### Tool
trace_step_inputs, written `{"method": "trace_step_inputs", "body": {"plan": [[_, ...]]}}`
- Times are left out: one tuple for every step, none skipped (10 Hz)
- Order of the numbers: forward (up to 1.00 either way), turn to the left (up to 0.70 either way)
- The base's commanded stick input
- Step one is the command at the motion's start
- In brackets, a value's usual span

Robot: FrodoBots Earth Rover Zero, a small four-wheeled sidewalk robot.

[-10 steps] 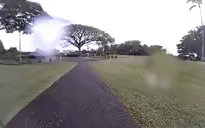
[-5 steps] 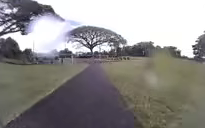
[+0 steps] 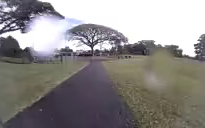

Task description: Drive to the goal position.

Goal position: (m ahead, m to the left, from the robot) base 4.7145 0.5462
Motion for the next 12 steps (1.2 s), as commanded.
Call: {"method": "trace_step_inputs", "body": {"plan": [[0.85, 0.00], [0.85, 0.00], [0.85, 0.00], [0.85, 0.00], [0.85, 0.00], [0.85, 0.00], [0.85, 0.00], [0.85, 0.00], [0.85, 0.00], [0.85, 0.00], [0.85, 0.00], [0.85, 0.00]]}}
